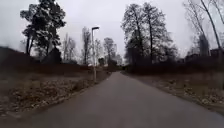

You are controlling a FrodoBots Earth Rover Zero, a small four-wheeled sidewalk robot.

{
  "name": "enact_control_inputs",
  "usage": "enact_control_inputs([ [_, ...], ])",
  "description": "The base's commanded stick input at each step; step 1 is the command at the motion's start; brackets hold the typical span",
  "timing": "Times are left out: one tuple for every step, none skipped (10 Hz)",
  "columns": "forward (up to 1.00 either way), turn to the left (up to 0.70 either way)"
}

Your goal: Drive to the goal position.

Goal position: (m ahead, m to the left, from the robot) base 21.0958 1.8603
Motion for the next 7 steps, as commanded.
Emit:
enact_control_inputs([
  [1.0, 0.07],
  [1.0, 0.06],
  [1.0, 0.06],
  [1.0, 0.07],
  [1.0, 0.07],
  [1.0, 0.05],
  [1.0, 0.04],
])
